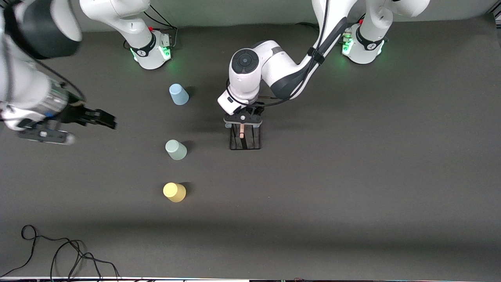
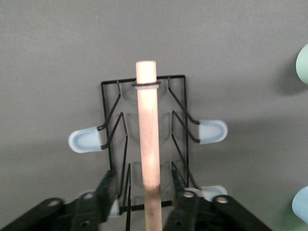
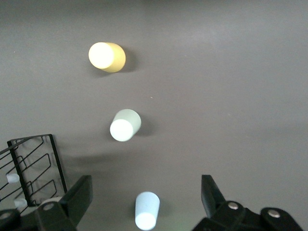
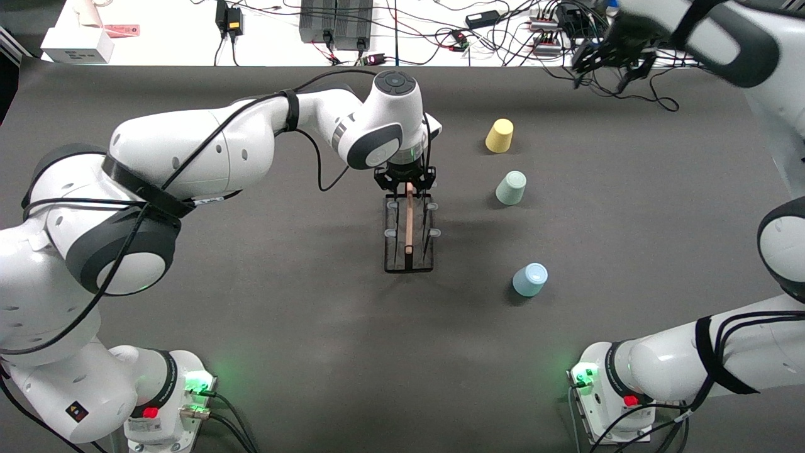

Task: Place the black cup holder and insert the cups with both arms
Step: 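Withdraw the left gripper while the right gripper reaches the green cup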

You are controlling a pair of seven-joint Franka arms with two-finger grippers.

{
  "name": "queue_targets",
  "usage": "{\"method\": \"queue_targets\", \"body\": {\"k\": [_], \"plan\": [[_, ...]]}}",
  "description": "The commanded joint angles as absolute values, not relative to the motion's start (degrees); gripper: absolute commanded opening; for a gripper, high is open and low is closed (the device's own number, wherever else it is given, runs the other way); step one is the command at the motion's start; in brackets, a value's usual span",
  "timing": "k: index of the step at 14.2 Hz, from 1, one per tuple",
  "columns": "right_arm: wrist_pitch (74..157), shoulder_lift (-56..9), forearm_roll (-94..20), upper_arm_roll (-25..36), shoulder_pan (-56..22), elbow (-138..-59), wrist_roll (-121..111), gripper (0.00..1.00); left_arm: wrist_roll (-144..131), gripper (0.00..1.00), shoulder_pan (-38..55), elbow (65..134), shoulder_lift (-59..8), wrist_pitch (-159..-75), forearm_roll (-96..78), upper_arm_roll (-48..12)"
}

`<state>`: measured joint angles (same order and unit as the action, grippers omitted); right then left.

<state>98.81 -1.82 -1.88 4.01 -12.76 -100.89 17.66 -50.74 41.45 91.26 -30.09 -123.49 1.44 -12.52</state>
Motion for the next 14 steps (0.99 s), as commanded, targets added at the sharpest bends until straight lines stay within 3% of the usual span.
{"method": "queue_targets", "body": {"k": [1, 5, 11, 14], "plan": [[110.0, -1.0, -3.7, 4.5, -15.9, -109.7, 23.9, 1.0, -53.3, 1.0, 39.4, 90.0, -26.8, -121.7, 2.3, -12.1], [126.4, -4.1, -3.9, 4.4, -17.5, -119.9, 24.5, 1.0, -51.3, 1.0, 32.8, 89.7, -19.4, -115.4, 1.8, -12.4], [150.0, -18.1, -6.7, 4.5, -21.6, -126.6, 26.2, 1.0, -39.1, 1.0, 22.7, 89.9, -13.0, -107.1, 1.8, -12.3], [152.6, -20.2, -6.7, 4.5, -22.7, -128.6, 25.9, 1.0, -29.5, 1.0, 16.4, 90.3, -9.9, -102.1, 1.8, -12.3]]}}
